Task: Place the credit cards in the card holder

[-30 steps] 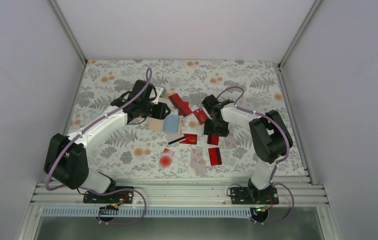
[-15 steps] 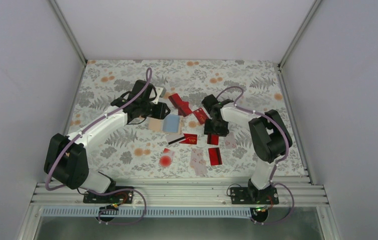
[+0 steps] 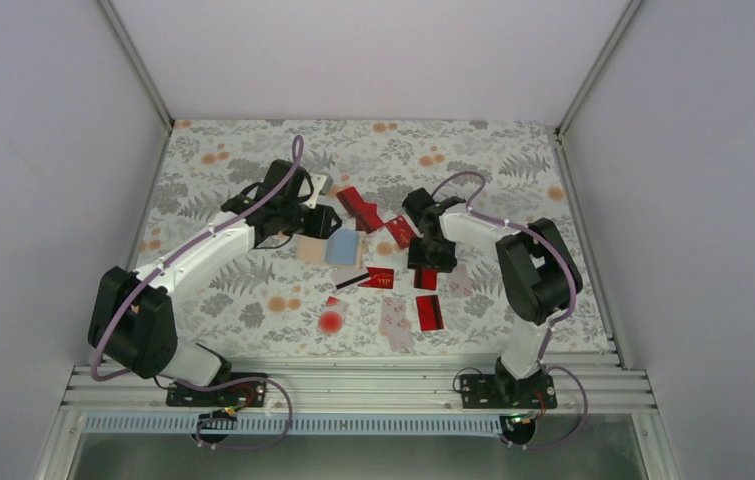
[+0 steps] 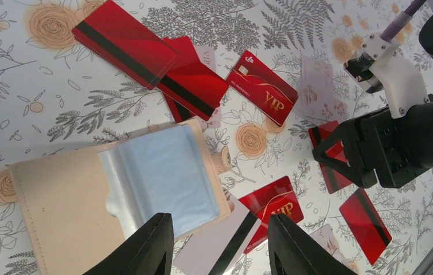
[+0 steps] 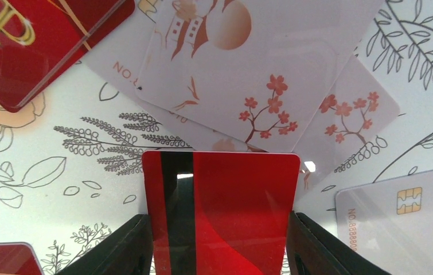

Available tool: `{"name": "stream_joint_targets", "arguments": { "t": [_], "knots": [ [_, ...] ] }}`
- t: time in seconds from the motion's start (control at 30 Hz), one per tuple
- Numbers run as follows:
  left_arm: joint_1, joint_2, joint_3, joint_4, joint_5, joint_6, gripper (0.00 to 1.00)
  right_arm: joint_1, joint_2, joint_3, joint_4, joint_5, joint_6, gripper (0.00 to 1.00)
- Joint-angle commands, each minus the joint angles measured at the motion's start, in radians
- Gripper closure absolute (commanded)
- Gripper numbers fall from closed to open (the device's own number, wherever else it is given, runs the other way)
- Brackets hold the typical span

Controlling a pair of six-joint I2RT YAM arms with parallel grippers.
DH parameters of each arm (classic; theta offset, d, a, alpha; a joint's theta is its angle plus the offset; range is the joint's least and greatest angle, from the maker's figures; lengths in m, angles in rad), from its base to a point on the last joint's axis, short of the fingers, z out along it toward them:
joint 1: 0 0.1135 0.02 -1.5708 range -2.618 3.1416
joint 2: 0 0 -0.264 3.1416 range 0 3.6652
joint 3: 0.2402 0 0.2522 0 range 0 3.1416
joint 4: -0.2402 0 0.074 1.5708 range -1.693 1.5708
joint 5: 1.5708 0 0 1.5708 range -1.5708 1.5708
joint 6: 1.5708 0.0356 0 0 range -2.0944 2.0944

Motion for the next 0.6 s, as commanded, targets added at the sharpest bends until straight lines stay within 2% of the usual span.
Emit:
{"name": "stream_joint_targets", "arguments": {
  "t": [0.0,0.4,0.47,0.57],
  "knots": [
    [-0.004,-0.01,0.01,0.025,0.025,0.014,0.57,0.004,0.005,0.019,-0.05,0.041,-0.007,0.44],
    [-0.006,-0.008,0.028,0.025,0.05,0.012,0.57,0.005,-0.043,0.091,-0.099,0.05,-0.004,0.42],
    [-0.005,-0.008,0.034,0.024,0.049,0.01,0.57,0.004,-0.043,0.101,-0.077,0.042,-0.018,0.38],
    [-0.005,-0.008,0.045,0.016,0.045,0.01,0.57,0.003,-0.024,0.137,-0.037,0.022,-0.095,0.22]
  ]
}}
